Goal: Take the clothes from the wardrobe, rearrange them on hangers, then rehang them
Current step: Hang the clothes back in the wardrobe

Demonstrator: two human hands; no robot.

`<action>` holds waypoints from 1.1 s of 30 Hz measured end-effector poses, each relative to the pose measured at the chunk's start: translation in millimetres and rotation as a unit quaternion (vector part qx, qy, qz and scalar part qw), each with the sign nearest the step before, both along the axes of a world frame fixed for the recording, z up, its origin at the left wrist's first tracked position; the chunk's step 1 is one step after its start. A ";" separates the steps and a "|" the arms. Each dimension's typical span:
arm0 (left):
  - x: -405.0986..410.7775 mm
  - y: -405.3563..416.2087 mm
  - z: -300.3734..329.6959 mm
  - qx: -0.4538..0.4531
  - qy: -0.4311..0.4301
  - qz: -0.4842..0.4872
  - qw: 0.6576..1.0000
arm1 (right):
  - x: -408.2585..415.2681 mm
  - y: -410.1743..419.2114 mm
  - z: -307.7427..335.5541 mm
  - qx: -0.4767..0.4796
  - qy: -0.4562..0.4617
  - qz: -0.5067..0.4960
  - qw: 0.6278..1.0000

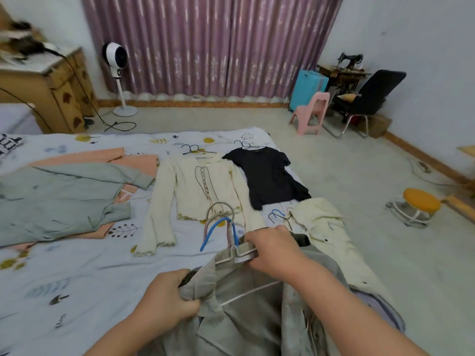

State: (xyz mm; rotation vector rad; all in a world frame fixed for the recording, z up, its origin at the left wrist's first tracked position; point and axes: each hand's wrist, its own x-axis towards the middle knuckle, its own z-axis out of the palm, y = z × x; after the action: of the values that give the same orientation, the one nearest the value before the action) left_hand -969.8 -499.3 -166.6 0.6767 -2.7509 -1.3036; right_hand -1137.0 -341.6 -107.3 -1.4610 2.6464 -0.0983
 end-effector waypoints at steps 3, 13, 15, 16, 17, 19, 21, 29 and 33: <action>35.9 16.2 24.7 -0.003 0.006 -0.003 1.000 | 30.5 17.8 28.0 -0.011 -0.023 0.025 0.999; 151.6 26.7 122.3 -0.120 0.077 0.027 0.989 | 119.1 32.9 103.3 -0.093 0.023 0.103 0.990; 178.6 25.2 138.6 -0.153 0.096 0.044 0.983 | 134.9 30.2 123.7 -0.060 -0.078 0.102 0.990; 193.1 23.6 145.5 -0.163 0.101 0.051 0.980 | 143.0 28.4 133.9 -0.038 -0.130 0.105 0.985; 208.4 21.0 151.7 -0.170 0.104 0.056 0.978 | 151.2 25.9 143.0 -0.016 -0.175 0.110 0.978; 241.9 14.1 163.6 -0.181 0.113 0.068 0.975 | 168.9 18.7 158.9 0.030 -0.234 0.130 0.963; 279.3 6.3 174.6 -0.184 0.125 0.086 0.971 | 191.0 8.1 171.7 0.067 -0.262 0.162 0.949; 452.1 -30.6 206.6 -0.261 0.069 0.187 0.944 | 336.6 -65.0 170.4 -0.005 -0.179 0.311 0.933; 534.4 -47.8 211.7 -0.250 0.045 0.240 0.937 | 416.5 -97.3 156.7 -0.075 -0.256 0.364 0.892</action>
State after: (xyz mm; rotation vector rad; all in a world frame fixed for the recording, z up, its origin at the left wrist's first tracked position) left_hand -435.4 -547.2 45.1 1.0950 -2.4490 -0.4955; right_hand -720.5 -438.9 49.4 -2.0253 1.5949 -0.5345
